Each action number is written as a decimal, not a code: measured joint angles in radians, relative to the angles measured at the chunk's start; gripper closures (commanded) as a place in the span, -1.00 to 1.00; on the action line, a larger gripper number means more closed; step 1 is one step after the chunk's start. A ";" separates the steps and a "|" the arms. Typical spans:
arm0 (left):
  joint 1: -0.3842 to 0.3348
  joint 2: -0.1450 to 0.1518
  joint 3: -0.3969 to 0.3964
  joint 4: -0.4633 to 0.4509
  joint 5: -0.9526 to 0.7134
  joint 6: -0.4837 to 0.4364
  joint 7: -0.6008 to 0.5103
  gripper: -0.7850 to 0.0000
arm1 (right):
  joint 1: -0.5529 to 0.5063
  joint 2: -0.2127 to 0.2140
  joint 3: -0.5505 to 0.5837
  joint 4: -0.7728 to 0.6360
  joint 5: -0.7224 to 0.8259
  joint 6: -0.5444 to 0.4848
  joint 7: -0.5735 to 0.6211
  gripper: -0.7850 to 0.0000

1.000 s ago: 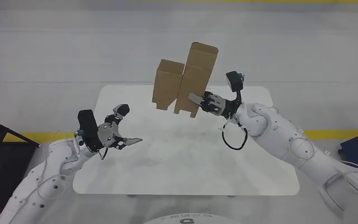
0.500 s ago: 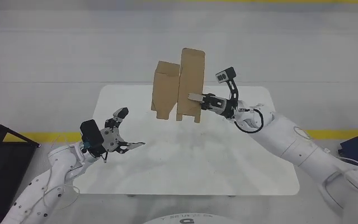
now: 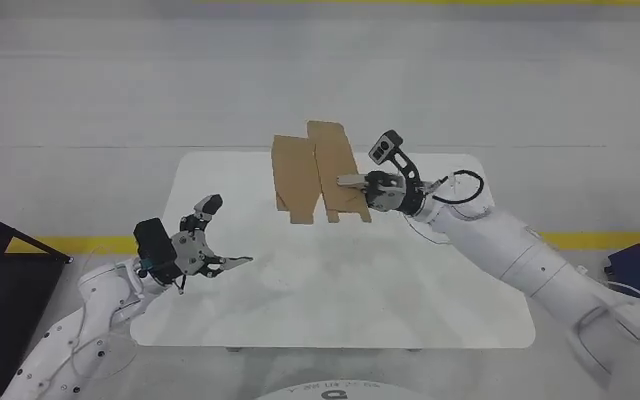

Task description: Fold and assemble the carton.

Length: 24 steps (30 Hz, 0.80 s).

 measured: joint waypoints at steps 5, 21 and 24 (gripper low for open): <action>0.007 -0.001 -0.011 -0.009 0.023 -0.010 0.000 -1.00 | 0.023 -0.030 0.015 0.075 0.121 0.114 0.154 1.00; 0.009 -0.004 -0.013 -0.009 0.014 -0.018 -0.004 -1.00 | 0.011 -0.045 -0.012 0.069 0.291 0.675 0.267 1.00; 0.009 -0.004 -0.013 -0.009 0.014 -0.018 -0.004 -1.00 | 0.014 -0.049 -0.036 0.051 0.373 0.792 0.179 1.00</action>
